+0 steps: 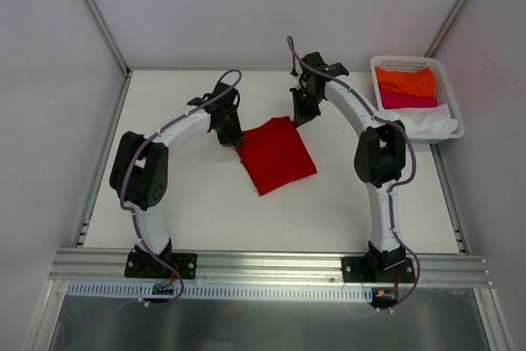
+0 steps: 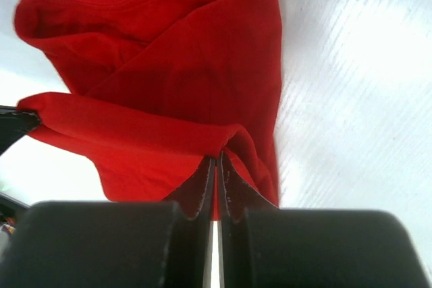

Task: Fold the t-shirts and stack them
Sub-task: Fold the long partially folded tshirt into a neat square

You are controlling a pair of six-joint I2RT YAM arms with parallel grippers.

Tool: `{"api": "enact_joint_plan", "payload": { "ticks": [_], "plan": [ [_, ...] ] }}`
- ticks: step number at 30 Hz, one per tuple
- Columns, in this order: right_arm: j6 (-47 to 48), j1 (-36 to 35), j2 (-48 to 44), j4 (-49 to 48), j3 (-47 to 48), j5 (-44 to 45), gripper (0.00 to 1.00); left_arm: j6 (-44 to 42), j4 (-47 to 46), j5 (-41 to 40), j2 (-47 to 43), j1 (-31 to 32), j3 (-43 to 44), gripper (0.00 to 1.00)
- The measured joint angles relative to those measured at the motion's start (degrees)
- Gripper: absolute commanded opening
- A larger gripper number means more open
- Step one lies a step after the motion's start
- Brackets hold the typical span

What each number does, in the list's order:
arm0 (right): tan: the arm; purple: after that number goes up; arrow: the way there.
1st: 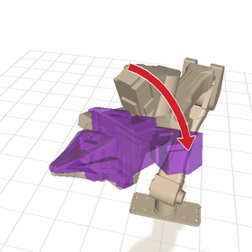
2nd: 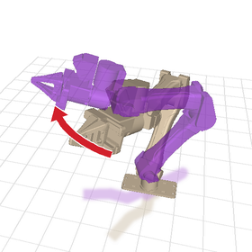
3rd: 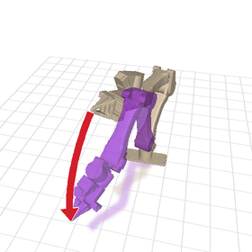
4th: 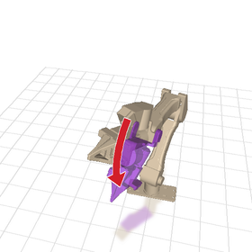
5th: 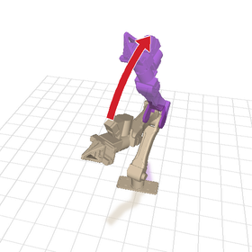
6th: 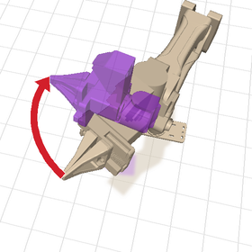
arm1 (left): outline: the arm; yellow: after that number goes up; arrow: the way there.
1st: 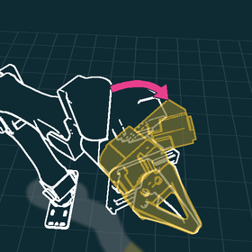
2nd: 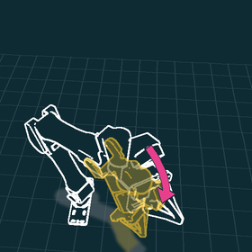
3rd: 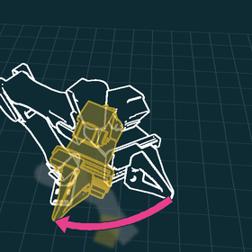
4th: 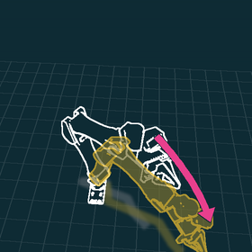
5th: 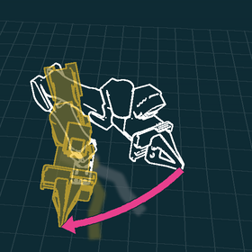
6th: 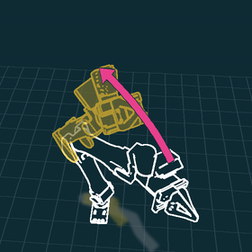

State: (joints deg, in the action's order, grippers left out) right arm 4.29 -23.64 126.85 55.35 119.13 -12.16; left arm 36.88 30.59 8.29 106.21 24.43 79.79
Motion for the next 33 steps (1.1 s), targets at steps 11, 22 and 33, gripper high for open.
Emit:
{"api": "enact_joint_plan", "payload": {
  "ticks": [11,22,33],
  "plan": [
    [-2.4,2.27,10.58,-1.73,6.78,-8.57,0.01,1.27,3.02,-5.57,-0.15,-0.15,1.7,0.0],
    [-7.82,3.3,15.76,-7.04,13.99,-16.98,0.4,2.56,5.46,-11.58,1.64,-2.14,5.95,0.66],
    [-8.7,6.14,15.72,-10.93,14.99,-21.27,0.46,4.57,12.57,-22.1,5.97,-3.15,11.04,0.79]
  ]
}}
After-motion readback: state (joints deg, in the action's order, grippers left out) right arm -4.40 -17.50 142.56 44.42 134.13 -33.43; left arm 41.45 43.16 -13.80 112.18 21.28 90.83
